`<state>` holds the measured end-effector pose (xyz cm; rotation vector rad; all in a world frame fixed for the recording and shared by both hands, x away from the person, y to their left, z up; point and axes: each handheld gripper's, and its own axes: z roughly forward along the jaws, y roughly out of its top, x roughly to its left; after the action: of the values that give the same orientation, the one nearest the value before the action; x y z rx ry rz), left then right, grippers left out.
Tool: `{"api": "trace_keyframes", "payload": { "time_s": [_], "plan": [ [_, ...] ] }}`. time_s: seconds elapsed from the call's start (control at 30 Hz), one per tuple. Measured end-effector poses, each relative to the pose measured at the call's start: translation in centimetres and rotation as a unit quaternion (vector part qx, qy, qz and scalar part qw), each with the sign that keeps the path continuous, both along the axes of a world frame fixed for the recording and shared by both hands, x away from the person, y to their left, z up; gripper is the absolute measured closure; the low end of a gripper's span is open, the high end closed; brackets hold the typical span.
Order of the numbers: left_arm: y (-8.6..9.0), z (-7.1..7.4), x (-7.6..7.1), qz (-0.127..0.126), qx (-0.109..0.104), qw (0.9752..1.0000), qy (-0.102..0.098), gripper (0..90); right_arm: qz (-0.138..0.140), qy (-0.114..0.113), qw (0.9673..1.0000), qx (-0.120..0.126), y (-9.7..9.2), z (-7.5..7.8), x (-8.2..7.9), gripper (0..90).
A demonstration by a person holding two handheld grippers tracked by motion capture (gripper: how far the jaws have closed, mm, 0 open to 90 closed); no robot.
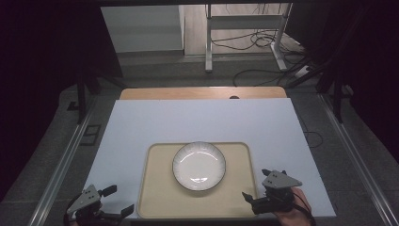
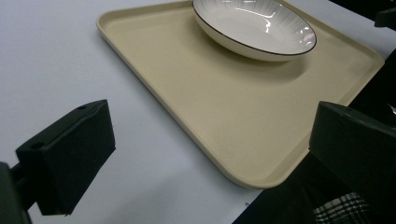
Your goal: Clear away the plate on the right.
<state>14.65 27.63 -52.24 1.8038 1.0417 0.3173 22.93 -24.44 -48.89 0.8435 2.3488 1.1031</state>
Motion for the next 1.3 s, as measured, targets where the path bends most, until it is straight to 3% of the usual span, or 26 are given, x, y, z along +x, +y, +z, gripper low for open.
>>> {"api": "trace_keyframes", "payload": {
  "time_s": [0.6,1.3],
  "plan": [
    [0.0,0.0,0.0,-0.002,0.001,1.0,-0.001,0.0,-0.037,-0.004,0.999,0.025,-3.6,0.1,-0.9,0.0],
    [0.0,0.0,0.0,-0.005,0.0,1.0,0.001,0.0,-0.102,0.0,0.9938,0.045,-8.6,-0.4,-1.8,0.2]
  ]
}}
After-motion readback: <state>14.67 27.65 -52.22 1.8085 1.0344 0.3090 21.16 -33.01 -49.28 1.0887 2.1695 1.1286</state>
